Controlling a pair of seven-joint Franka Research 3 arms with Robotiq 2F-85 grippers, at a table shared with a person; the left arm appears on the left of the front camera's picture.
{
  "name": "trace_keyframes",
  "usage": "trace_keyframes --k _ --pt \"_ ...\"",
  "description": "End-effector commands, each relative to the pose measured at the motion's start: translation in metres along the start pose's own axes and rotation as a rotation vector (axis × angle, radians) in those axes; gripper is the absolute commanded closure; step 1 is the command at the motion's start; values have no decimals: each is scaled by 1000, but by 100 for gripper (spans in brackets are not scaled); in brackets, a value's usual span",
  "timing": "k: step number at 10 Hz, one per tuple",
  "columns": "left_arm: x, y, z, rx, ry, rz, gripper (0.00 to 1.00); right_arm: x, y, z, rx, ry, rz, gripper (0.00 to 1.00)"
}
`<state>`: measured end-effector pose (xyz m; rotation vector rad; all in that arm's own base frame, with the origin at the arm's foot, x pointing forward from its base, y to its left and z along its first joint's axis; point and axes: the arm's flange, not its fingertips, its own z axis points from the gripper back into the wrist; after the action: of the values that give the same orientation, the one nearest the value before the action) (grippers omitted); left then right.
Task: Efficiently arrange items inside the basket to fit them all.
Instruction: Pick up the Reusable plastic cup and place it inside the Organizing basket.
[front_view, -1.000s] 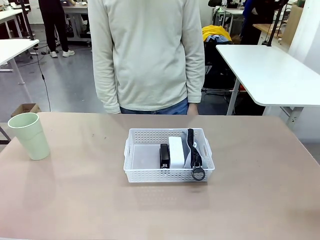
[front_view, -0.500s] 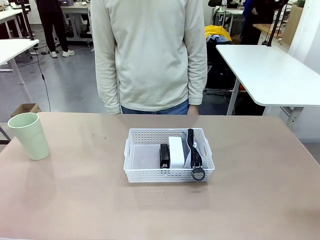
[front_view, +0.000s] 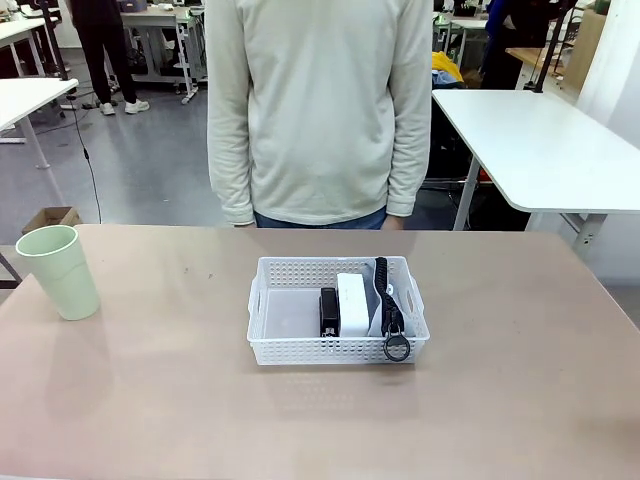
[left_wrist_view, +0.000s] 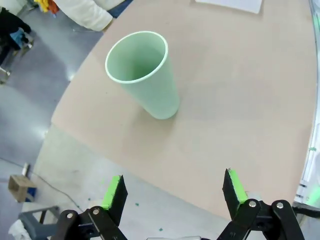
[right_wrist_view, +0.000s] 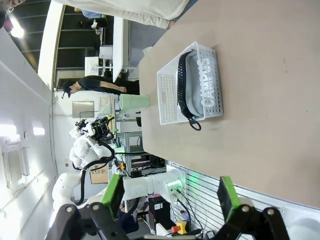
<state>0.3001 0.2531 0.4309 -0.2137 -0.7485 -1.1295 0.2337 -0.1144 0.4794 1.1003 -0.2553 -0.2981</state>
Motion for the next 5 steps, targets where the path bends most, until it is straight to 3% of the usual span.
trace_keyframes --k 1,5 --pt "-7 4 -38 88 -94 -86 0 0 -2 0 -4 2 25 0" --pt "-35 26 -94 200 -84 -45 0 0 -2 0 -4 2 25 0"
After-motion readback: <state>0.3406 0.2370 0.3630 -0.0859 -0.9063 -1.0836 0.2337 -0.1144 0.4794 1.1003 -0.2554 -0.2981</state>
